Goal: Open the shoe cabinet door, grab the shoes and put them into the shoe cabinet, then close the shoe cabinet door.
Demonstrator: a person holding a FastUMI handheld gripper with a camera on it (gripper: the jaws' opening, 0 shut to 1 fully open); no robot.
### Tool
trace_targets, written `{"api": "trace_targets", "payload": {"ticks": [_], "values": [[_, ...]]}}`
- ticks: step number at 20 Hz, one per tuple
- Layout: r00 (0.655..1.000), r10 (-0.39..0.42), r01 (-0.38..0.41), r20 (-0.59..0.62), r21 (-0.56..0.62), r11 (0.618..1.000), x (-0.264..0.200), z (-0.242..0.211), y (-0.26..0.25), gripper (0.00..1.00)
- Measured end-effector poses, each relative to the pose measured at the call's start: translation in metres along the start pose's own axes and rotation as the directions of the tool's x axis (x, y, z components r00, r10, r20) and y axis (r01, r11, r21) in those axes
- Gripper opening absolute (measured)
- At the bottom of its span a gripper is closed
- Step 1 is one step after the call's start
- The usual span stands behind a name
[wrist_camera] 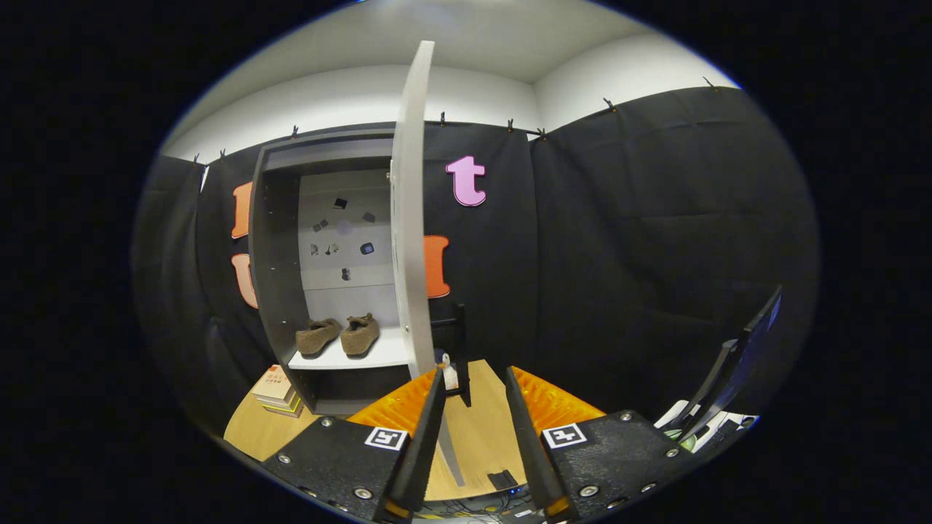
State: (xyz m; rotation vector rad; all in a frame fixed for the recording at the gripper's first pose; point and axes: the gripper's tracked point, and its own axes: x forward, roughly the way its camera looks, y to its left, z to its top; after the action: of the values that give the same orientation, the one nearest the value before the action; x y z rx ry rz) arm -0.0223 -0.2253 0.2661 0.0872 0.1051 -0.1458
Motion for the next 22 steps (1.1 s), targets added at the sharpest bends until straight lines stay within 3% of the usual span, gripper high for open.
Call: {"api": "trace_targets", "payload": {"ticks": [8,12,17,22], "values": [[0.992,0.121,-0.121,-0.028,0.005,0.993,0.054,-0.023,0.004,0.63],[0.977,0.213,-0.210,-0.026,0.083,0.974,0.050,-0.026,0.017,0.64],[0.961,0.277,-0.277,0.000,0.017,0.961,0.045,-0.030,0.047,0.65],[0.917,0.399,-0.399,0.006,0.002,0.917,0.037,-0.035,0.097,0.65]]}}
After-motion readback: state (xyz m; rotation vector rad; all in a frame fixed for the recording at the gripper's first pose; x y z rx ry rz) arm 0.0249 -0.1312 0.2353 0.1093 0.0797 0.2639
